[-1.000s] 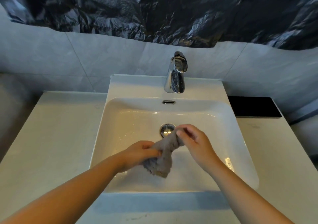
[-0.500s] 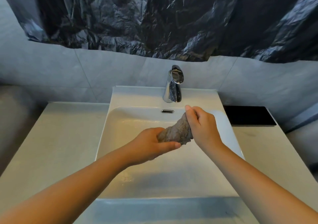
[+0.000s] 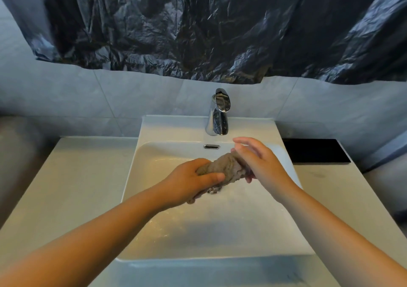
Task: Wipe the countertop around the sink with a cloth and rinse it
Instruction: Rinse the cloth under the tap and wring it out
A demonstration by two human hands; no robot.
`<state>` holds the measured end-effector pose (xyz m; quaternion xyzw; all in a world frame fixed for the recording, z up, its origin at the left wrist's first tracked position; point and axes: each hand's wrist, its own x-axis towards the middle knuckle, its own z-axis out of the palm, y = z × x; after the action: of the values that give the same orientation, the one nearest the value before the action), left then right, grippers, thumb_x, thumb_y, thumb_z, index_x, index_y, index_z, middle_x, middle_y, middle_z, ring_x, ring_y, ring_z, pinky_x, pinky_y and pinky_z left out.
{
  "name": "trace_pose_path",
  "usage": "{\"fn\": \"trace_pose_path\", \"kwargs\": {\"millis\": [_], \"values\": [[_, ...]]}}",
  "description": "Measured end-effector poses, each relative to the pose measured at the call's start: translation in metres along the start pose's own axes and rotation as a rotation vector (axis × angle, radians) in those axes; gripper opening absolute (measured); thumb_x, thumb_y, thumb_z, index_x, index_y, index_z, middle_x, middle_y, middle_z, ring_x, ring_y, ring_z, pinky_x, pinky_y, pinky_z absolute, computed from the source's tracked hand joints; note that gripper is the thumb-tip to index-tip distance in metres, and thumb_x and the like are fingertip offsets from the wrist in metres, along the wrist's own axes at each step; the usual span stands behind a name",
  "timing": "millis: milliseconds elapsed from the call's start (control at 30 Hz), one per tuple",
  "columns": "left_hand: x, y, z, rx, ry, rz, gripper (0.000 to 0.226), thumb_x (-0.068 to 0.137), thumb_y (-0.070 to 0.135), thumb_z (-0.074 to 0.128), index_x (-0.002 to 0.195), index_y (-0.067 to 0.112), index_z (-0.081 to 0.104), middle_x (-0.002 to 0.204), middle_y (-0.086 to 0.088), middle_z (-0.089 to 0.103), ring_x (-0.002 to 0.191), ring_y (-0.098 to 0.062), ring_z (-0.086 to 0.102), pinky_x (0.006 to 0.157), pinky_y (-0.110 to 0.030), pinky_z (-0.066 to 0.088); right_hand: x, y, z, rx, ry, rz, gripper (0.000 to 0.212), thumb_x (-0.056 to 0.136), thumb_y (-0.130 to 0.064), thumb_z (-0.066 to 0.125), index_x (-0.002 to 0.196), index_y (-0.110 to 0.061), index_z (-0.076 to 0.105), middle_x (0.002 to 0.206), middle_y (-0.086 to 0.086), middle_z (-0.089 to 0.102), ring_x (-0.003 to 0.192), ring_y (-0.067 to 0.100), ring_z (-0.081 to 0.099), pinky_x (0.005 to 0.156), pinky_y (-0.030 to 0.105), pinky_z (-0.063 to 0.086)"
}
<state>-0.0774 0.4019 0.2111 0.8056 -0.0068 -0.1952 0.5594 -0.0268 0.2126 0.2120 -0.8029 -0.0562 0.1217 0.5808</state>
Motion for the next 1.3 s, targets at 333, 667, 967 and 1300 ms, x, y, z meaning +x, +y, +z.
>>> {"fn": "trace_pose_path", "kwargs": {"millis": [333,667,967,1300], "values": [[0.001,0.018,-0.007,-0.605,-0.558,-0.185,0.026,0.088,0.040,0.053,0.100,0.017,0.050,0.069,0.001,0.041,0.055,-0.007,0.030,0.043,-0.013,0.027,-0.030,0.023,0.019,0.112,0.370,-0.366,0.048,0.086,-0.045,0.037,0.115,-0.017,0.063,0.110,-0.013,0.065,0.101,0.003,0.059,0.073,0.015,0.049],[0.003,0.039,-0.004,0.601,-0.167,0.024,0.036,0.083,0.052,0.062,0.099,0.020,0.059,0.072,0.009,0.057,0.066,-0.007,0.053,0.056,-0.023,0.041,-0.007,0.008,0.012,-0.311,0.212,-0.229,0.065,0.089,-0.060,0.034,0.057,-0.005,0.050,0.053,0.010,0.050,0.055,0.025,0.047,0.051,0.040,0.037],[0.015,0.019,-0.003,1.151,0.015,0.270,0.033,0.092,0.051,0.047,0.099,0.019,0.052,0.086,0.000,0.061,0.072,-0.018,0.053,0.062,-0.030,0.040,0.013,0.004,0.015,-0.161,-0.216,0.483,0.037,0.093,-0.033,0.036,0.063,-0.013,0.043,0.050,0.004,0.040,0.040,0.014,0.026,0.042,0.020,0.021],[0.014,0.013,-0.023,-0.257,-0.384,-0.223,0.024,0.093,0.038,0.051,0.090,0.014,0.050,0.063,0.002,0.045,0.051,-0.009,0.030,0.043,-0.018,0.020,-0.031,0.039,0.002,-0.194,0.235,-0.450,0.058,0.091,-0.053,0.038,0.145,-0.041,0.020,0.148,-0.017,0.032,0.125,0.001,0.045,0.088,0.011,0.046]]}}
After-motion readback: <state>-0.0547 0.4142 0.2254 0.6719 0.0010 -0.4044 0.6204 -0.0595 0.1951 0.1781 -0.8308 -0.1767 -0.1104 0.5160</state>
